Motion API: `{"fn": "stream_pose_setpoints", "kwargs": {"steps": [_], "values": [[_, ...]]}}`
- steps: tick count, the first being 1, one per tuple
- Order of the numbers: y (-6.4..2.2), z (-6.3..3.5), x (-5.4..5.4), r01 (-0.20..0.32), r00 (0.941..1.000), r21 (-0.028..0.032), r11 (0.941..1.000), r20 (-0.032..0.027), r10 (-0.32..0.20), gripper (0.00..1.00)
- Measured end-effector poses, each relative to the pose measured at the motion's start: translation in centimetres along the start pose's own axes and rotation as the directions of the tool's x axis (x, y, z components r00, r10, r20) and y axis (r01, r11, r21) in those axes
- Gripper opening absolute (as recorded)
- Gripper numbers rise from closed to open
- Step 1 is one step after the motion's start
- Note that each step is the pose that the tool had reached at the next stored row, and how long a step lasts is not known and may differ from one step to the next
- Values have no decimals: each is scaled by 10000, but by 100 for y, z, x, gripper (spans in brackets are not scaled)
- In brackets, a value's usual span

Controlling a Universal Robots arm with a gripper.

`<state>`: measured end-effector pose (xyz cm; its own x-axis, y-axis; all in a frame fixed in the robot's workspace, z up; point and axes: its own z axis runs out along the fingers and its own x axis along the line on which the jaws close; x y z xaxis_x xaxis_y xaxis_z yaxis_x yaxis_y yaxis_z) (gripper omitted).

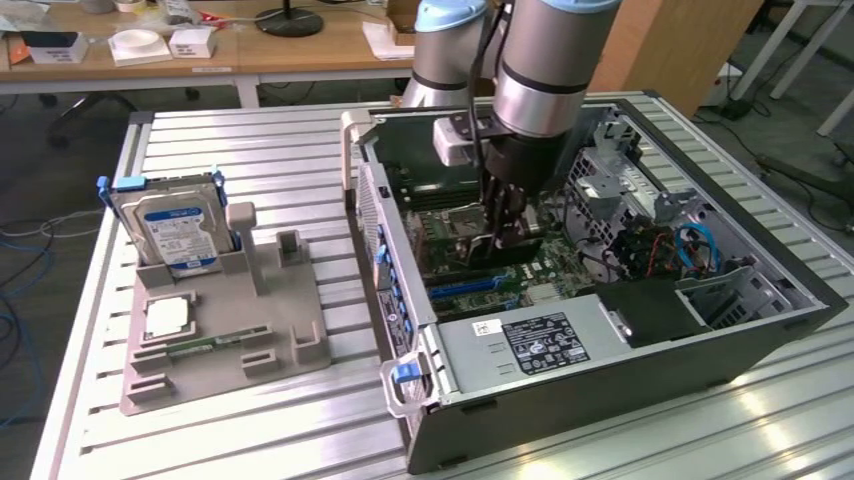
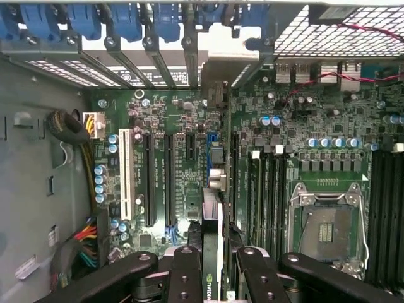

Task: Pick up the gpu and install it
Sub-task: 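Insert the gpu into the slot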

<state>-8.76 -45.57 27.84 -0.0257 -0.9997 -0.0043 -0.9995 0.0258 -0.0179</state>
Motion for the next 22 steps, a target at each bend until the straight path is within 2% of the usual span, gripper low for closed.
{"fn": "stream_pose_setpoints", "kwargs": {"steps": [6, 11, 16, 22], "values": [[39, 54, 15, 330, 9995, -1, 9995, 17, -330, 26], [74, 67, 16, 348, 9994, -1, 9994, 17, -348, 26], [75, 69, 16, 349, 9994, -1, 9994, 18, -349, 26], [78, 130, 16, 347, 9994, 0, 9994, 19, -347, 26]]}}
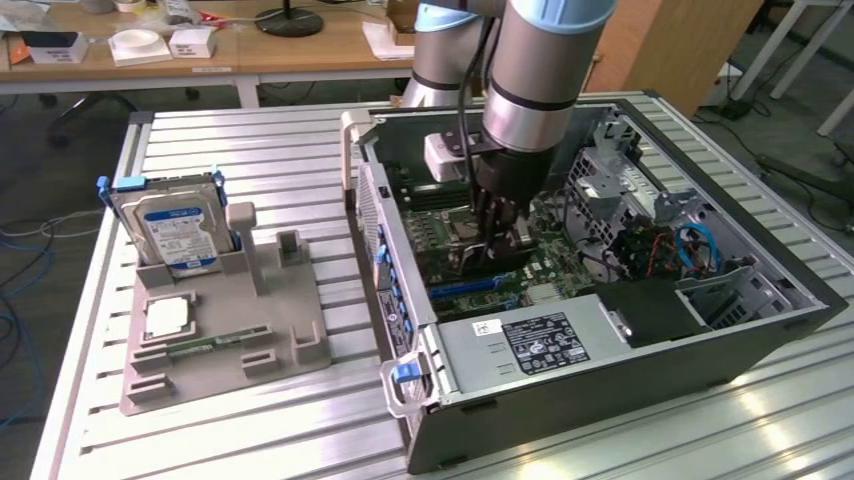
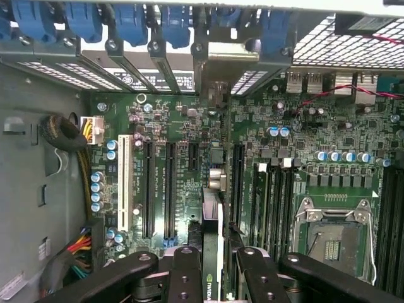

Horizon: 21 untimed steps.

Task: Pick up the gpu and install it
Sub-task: 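Insert the gpu into the slot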

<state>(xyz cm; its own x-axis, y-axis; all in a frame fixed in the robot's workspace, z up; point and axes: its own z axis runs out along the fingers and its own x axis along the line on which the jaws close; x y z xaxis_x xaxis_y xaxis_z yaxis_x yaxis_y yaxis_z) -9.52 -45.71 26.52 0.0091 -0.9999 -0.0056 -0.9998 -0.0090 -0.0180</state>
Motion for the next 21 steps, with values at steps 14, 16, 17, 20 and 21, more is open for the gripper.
{"fn": "stream_pose_setpoints", "kwargs": {"steps": [14, 16, 17, 20, 21], "values": [[46, 94, 0, 1, 10000, 1, 10000, 3, -1, 26], [46, 99, 0, 1, 10000, -2, 10000, -2, -1, 26], [47, 99, 0, 1, 10000, -2, 10000, -2, -1, 26], [49, 120, 0, 0, 10000, 1, 10000, 3, 0, 26], [51, 126, 0, 0, 10000, 0, 10000, 0, 0, 26]]}}
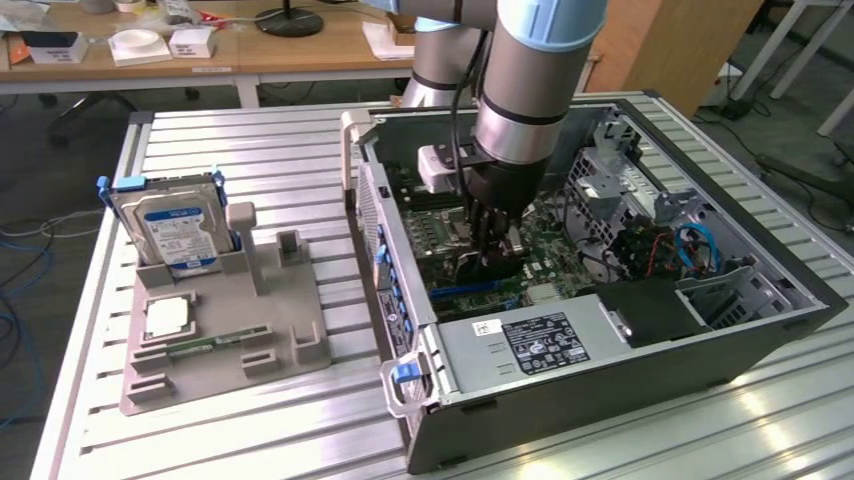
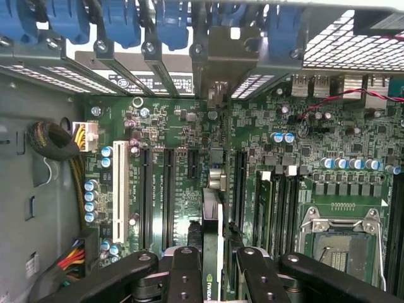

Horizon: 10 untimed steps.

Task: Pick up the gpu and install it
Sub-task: 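Insert the gpu into the slot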

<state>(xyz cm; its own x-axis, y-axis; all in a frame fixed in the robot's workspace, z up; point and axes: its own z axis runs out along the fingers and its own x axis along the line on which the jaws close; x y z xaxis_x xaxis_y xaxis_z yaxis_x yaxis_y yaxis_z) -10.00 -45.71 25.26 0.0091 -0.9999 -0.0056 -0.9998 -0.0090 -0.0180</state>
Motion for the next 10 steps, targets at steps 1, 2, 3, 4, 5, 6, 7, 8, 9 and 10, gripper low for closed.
{"fn": "stream_pose_setpoints", "kwargs": {"steps": [1, 2, 3, 4, 5, 6, 7, 8, 9, 10], "values": [[1, 2, 1, 1, 10000, -1, 10000, -2, -1, 26], [1, 2, 1, 2, 10000, -2, 10000, -4, -2, 26], [1, 6, 1, 2, 10000, -1, 10000, -2, -2, 26], [2, 11, 0, 1, 10000, 1, 10000, 2, -1, 26], [2, 12, 0, 1, 10000, -1, 10000, -1, -1, 26], [2, 12, 0, 1, 10000, 0, 10000, -1, -1, 26], [2, 12, 0, 1, 10000, -1, 10000, -1, -1, 26], [2, 12, 0, 1, 10000, 0, 10000, 0, -1, 26], [2, 16, 0, 1, 10000, 0, 10000, 1, -1, 26], [3, 21, 0, 1, 10000, -1, 10000, 0, -1, 26]]}}
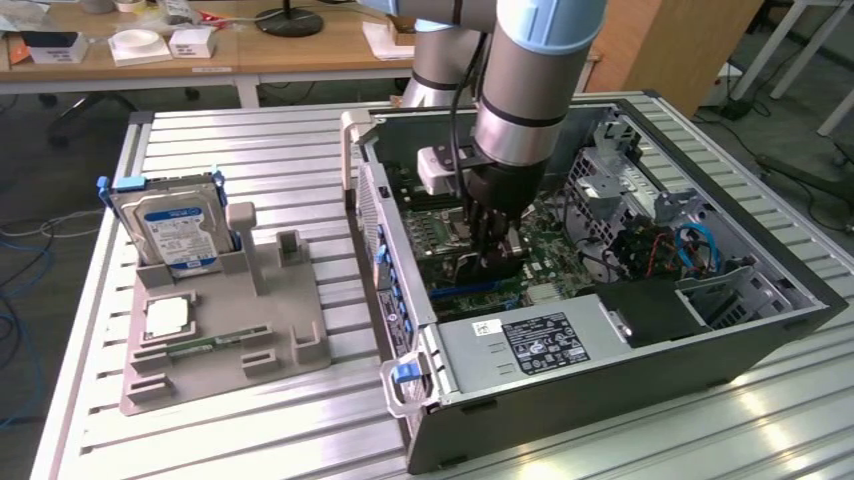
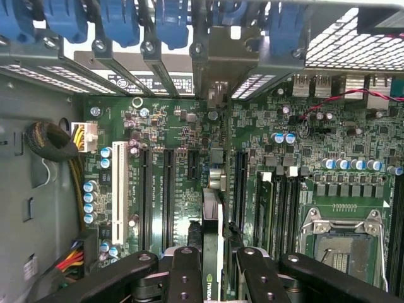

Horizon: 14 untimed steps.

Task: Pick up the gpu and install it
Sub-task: 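Insert the gpu into the slot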

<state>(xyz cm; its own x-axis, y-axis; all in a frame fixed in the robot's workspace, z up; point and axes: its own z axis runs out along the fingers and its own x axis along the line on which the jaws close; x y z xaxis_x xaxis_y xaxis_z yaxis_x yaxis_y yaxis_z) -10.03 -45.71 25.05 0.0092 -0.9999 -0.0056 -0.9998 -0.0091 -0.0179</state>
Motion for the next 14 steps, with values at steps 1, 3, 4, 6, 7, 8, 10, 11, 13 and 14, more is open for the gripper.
{"fn": "stream_pose_setpoints", "kwargs": {"steps": [1, 3, 4, 6, 7, 8, 10, 11, 13, 14], "values": [[0, 0, 0, 0, 10000, 0, 10000, -1, 0, 26], [0, 0, 0, 0, 10000, 0, 10000, -1, 0, 26], [0, 0, 0, 0, 10000, 0, 10000, -1, 0, 26], [1, 2, 0, -1, 10000, 0, 10000, -3, 1, 26], [2, 4, 1, 0, 10000, 0, 10000, -3, 0, 26], [2, 5, 1, 0, 10000, 0, 10000, -3, 0, 26], [2, 6, 0, 0, 10000, -1, 10000, -2, 0, 26], [3, 6, 0, 0, 10000, 0, 10000, -1, 0, 26], [3, 6, 0, 0, 10000, 0, 10000, -1, 0, 26], [3, 6, 0, 0, 10000, 0, 10000, -1, 0, 26]]}}
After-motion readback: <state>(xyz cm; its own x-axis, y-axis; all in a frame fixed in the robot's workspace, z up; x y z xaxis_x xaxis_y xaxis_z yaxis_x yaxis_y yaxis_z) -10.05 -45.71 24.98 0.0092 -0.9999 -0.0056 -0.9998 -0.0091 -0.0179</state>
